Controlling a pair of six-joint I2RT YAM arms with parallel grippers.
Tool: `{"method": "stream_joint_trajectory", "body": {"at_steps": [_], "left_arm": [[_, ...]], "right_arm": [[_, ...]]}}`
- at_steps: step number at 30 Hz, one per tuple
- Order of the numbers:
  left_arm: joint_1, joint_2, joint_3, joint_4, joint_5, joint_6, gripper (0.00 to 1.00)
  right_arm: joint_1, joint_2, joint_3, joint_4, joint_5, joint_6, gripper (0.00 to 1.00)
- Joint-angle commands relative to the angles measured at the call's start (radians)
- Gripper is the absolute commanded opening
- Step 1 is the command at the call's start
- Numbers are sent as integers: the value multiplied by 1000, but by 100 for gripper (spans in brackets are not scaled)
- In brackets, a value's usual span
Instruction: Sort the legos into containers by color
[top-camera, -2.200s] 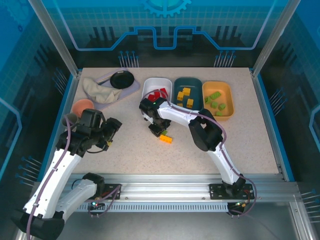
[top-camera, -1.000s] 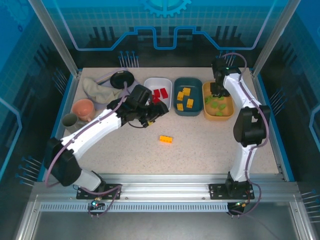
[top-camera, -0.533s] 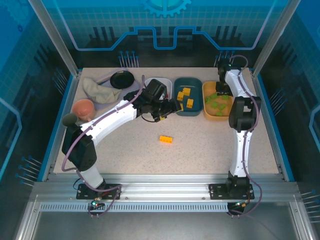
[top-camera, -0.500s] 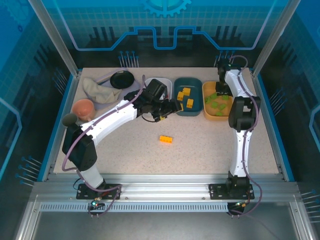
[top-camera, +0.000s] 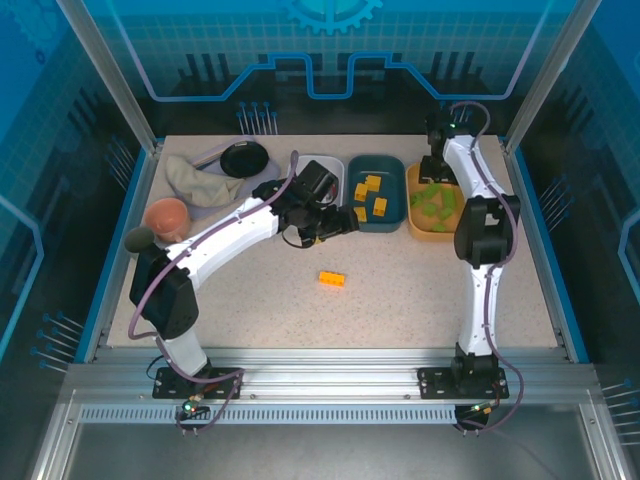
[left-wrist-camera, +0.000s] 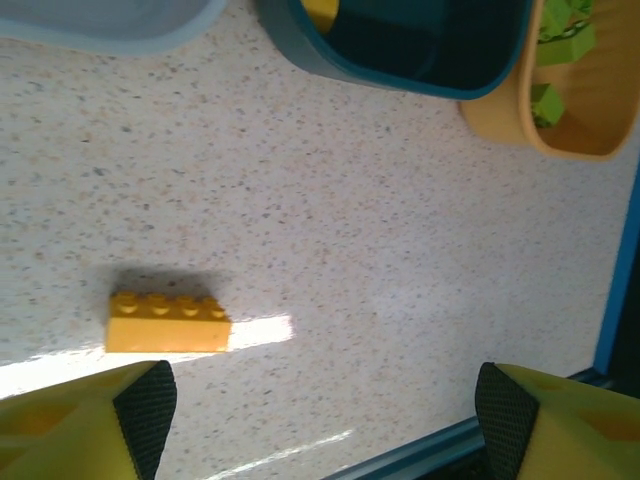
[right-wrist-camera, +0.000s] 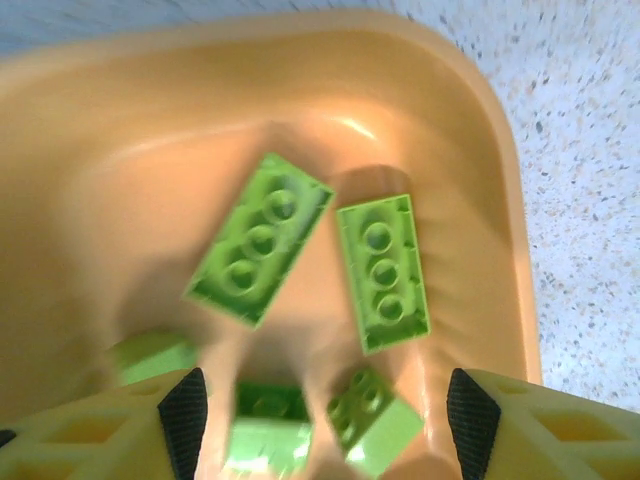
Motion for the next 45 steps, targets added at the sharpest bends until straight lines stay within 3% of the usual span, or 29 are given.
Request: {"method": "stream_joint_trajectory", "body": {"at_steps": [1, 6, 11, 15, 19, 25, 30, 39, 45], "left_arm": [[-6, 15, 12, -124, -66, 63, 83], [-4, -36, -93, -130, -87, 7, 83], [9, -161, -269, -128, -140, -168, 83], [64, -310, -457, -90, -104, -290, 83], [118, -488, -661, -58, -75, -394, 83], [147, -714, -835, -42, -88, -510, 83], [153, -776, -855, -62, -99, -518, 83], [155, -794, -843, -82, -100, -498, 83], [155, -782, -810, -91, -109, -456, 83]], "right_arm": [[66, -218, -83, 90, -83, -21, 69], [197, -471, -405, 262, -221, -65, 71], [422, -631, -706, 365, -362, -205, 73], [620, -670, -850, 373, -374, -305, 81], [725, -608, -894, 356, -360, -333, 84], [768, -451, -853, 322, -283, -380, 84], [775, -356, -797, 306, -273, -408, 82], [785, -218, -695, 254, -246, -384, 56], [786, -233, -711, 258, -247, -360, 36]]}}
